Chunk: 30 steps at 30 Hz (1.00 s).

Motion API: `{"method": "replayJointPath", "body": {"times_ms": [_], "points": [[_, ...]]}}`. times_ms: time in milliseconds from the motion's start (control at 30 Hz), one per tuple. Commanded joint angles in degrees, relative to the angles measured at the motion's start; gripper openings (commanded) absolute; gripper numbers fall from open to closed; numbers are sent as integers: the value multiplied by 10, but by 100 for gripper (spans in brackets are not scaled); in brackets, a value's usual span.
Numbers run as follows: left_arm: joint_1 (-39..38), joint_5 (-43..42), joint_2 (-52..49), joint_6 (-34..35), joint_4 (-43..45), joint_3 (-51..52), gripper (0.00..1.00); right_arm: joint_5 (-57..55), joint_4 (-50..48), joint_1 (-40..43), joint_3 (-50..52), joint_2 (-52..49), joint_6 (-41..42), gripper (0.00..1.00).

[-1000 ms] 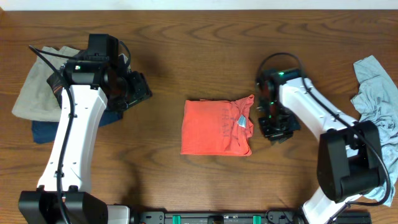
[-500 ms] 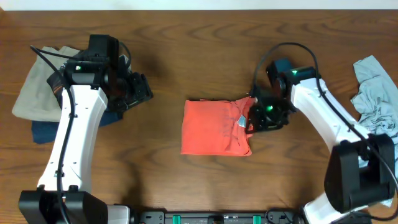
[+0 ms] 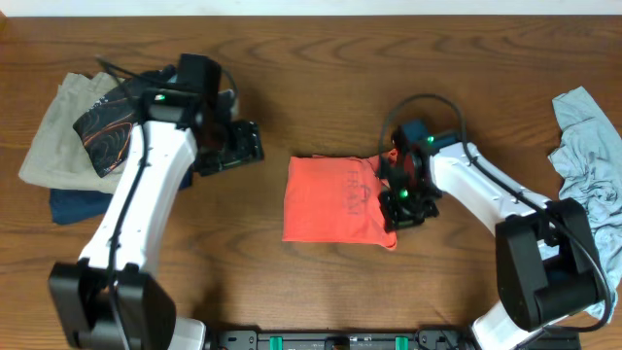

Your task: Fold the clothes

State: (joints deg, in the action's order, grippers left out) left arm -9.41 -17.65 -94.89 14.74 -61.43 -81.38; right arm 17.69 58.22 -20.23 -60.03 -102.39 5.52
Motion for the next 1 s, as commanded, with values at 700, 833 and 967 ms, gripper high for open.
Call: {"method": "replayJointPath", "body": {"times_ms": [700, 833, 967], "points": [[-66, -118, -193, -153, 64, 6, 88, -93, -6, 54, 15, -6, 82, 43], [-68, -194, -237, -182, 80, 6, 88, -93, -6, 57, 15, -6, 82, 43], [-79, -210, -274, -182, 100, 6, 88, -93, -6, 57, 15, -6, 82, 43]]}}
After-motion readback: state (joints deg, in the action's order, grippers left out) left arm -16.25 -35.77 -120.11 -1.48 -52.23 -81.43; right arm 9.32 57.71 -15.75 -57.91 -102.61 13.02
